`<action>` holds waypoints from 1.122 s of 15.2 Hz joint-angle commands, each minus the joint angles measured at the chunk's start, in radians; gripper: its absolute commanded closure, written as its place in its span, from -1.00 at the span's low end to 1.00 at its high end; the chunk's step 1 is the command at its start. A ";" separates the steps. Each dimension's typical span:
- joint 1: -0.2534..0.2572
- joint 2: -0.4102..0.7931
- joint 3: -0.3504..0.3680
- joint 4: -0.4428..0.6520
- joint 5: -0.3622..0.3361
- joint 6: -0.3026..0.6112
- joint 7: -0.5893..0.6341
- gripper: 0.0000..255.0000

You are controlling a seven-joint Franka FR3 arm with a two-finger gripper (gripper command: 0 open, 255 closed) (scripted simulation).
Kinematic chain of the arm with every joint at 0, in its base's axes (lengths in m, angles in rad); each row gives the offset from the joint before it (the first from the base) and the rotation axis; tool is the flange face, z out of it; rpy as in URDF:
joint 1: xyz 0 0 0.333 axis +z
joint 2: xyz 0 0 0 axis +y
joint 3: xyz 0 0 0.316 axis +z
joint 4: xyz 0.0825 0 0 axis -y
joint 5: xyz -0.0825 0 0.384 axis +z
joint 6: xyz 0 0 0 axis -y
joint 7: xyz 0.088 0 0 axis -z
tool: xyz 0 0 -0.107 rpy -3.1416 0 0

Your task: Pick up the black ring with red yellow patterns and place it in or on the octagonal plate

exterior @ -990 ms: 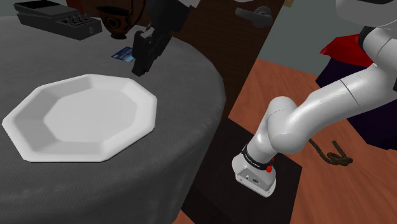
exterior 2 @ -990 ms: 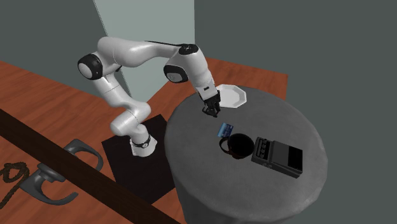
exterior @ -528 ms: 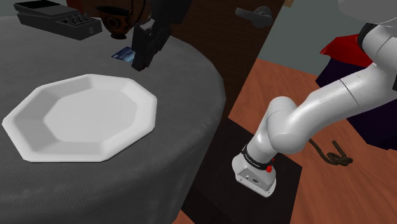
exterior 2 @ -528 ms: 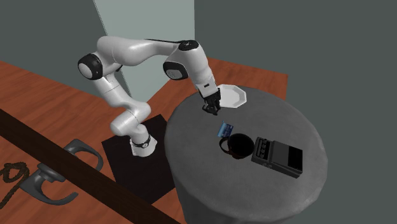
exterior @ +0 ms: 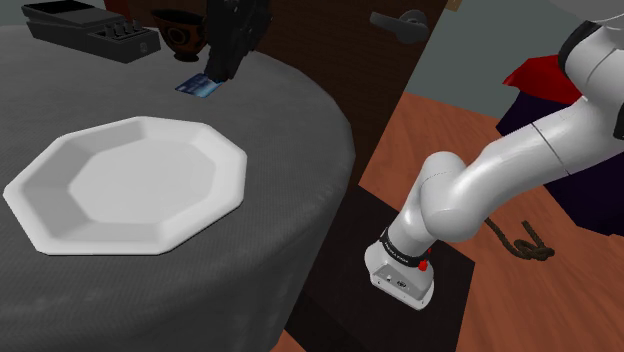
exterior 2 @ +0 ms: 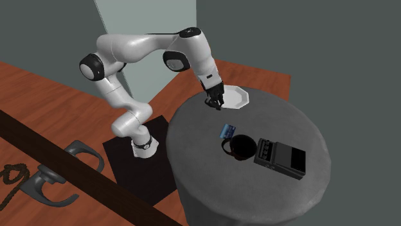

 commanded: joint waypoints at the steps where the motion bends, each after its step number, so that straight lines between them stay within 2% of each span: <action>1: -0.002 0.005 -0.002 0.030 -0.003 -0.026 0.004 1.00; 5: -0.004 0.019 -0.004 0.084 -0.010 -0.065 0.012 1.00; 12: 0.016 0.099 0.154 0.176 -0.036 -0.039 0.196 1.00; 15: 0.020 0.152 0.227 0.234 -0.065 -0.032 0.281 1.00; 16: 0.022 0.189 0.273 0.273 -0.090 -0.029 0.334 1.00; 17: 0.023 0.184 0.272 0.254 -0.086 -0.015 0.332 1.00</action>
